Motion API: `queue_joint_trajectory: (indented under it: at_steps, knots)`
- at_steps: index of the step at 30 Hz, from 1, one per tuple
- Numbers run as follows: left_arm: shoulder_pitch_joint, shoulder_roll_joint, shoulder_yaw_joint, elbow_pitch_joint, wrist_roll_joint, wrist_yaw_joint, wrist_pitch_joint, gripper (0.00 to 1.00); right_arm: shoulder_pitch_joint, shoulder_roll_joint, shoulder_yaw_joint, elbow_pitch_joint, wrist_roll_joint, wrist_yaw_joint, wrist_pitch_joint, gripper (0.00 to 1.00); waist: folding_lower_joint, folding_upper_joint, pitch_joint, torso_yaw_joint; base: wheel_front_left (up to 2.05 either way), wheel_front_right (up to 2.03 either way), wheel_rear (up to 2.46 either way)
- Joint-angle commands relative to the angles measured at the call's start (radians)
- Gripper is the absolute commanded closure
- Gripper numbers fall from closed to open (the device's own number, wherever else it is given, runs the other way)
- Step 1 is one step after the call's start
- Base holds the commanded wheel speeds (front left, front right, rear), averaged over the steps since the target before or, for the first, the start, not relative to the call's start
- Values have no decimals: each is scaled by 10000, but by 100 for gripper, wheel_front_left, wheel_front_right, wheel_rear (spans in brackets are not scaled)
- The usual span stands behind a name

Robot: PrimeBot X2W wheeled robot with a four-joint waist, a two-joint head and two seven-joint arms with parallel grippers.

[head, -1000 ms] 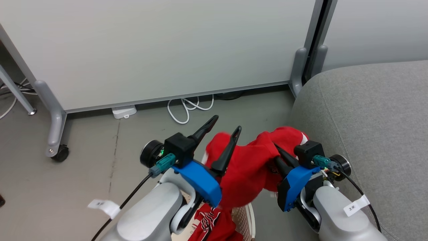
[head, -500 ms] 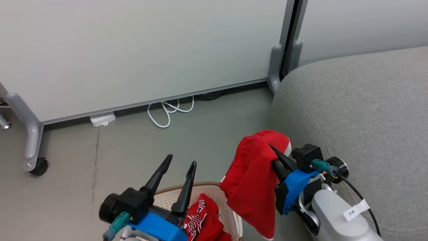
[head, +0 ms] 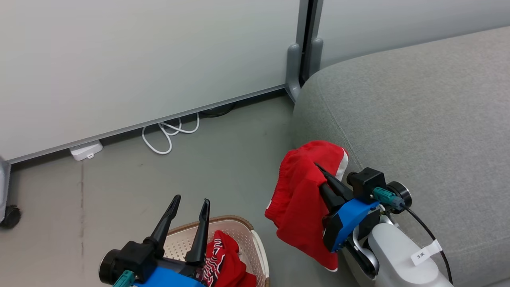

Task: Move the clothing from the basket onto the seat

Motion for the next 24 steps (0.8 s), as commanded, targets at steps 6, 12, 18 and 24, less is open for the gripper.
queue_joint_trajectory:
  at_steps: [6,12,18,24]
  knots:
    - [-143,-78,366,-47,187,-88,-46,0,345,44,74,-760,-43,5,-58,100,0,-1,237,-900,0,0,0]
    - [-257,-77,629,-124,259,-84,-46,0,807,34,-22,-1572,-209,5,14,100,0,-1,436,-1682,0,0,0]
    - [-358,63,677,-173,227,-87,-46,0,1412,165,-175,-2414,-371,5,331,100,0,-1,663,-2355,0,0,0]
    - [-444,189,641,-154,199,-89,-47,0,1882,260,-379,-3128,-558,5,566,100,0,-1,853,-2858,0,0,0]
